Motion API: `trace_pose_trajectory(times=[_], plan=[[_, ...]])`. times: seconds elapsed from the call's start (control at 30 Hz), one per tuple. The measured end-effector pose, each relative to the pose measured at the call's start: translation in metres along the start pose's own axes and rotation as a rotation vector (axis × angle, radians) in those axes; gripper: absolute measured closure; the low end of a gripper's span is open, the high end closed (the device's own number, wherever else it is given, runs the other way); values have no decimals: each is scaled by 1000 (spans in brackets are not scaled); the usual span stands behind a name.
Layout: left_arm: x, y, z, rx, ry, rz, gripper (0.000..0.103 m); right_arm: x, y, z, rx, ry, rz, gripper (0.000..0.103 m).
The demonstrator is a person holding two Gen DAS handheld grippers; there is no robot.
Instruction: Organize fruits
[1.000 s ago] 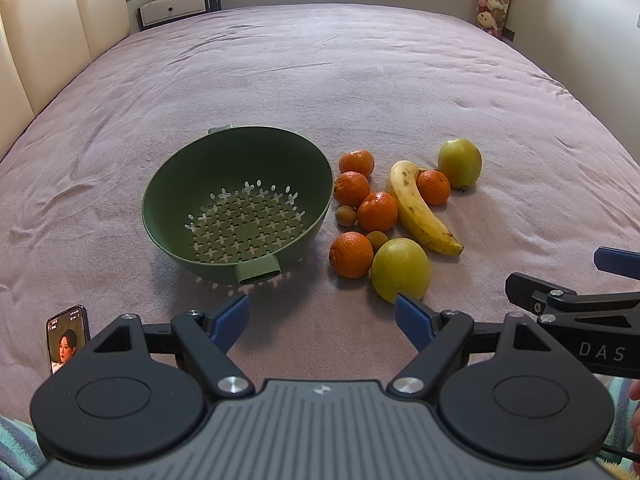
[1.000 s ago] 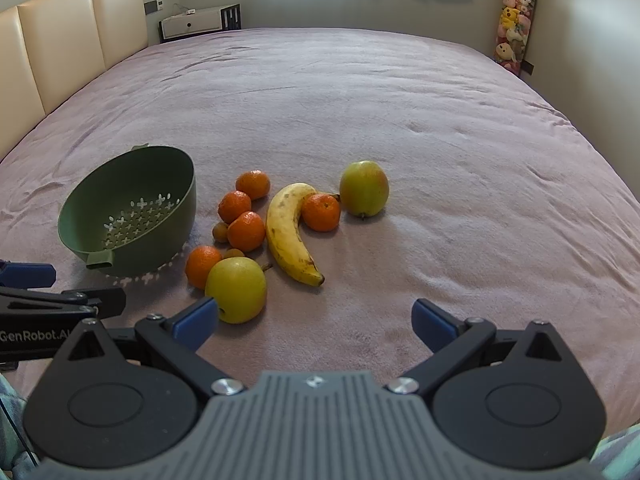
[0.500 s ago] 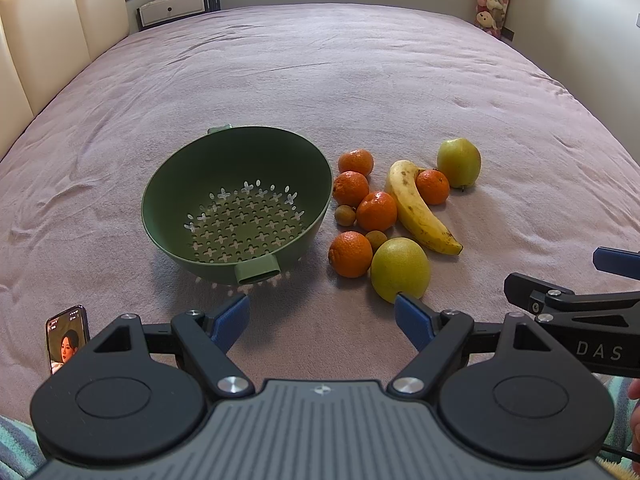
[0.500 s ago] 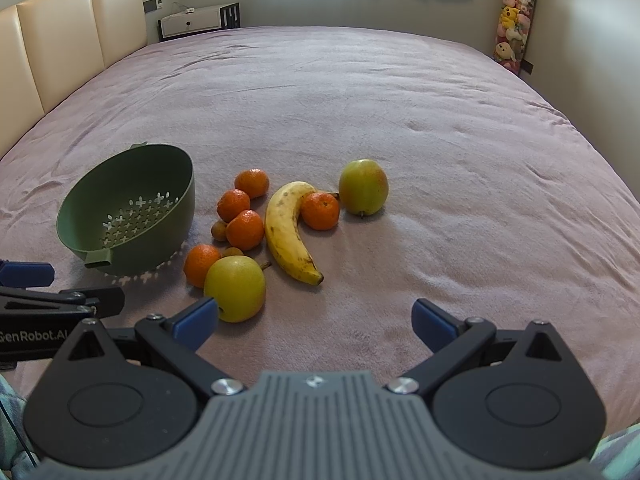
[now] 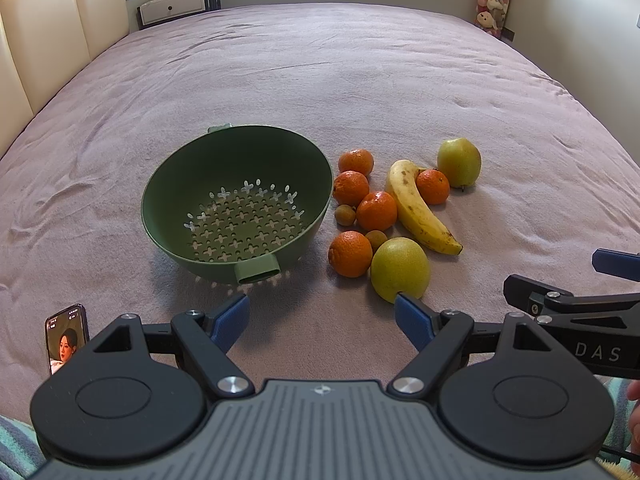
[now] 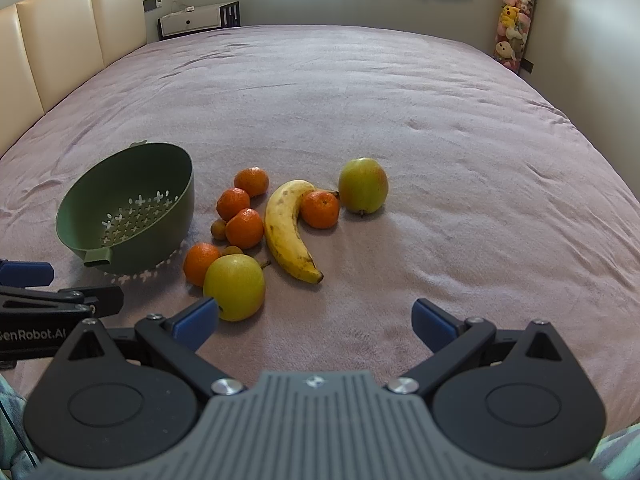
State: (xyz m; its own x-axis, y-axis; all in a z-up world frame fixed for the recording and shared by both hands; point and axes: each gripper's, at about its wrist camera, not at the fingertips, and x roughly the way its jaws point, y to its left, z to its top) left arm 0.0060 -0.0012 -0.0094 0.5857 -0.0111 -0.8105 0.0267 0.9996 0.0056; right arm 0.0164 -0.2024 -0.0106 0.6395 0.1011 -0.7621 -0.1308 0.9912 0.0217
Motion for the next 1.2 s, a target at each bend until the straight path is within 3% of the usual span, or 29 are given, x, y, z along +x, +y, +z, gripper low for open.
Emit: trace_pose_trajectory(times=[0.33,0.6,0.7,0.77,0.83,1.03,1.2], plan=[[1,2,-1,-7,-1,-12,8,4,-1,-1,-4,13,11,4],[5,3,-2,-11,-4,-64,26,6,1,0,-30,1,54,5],[10,5,-3,-24,0,-109,41,10,5,0,-55,4,48,18],[12,7,-2,-45,3,-144,46,13,5,-1,-67,7,46,25],[14,5,-1,-42,-7,-167,46,16,3,0,-75,15,44,32],[21,-15,7,0,-13,-180,45,23,-2,12,-127,13,41,32],[37,-20,16,-31,31,-182,28,34,-13,27,-145,23,33,32]])
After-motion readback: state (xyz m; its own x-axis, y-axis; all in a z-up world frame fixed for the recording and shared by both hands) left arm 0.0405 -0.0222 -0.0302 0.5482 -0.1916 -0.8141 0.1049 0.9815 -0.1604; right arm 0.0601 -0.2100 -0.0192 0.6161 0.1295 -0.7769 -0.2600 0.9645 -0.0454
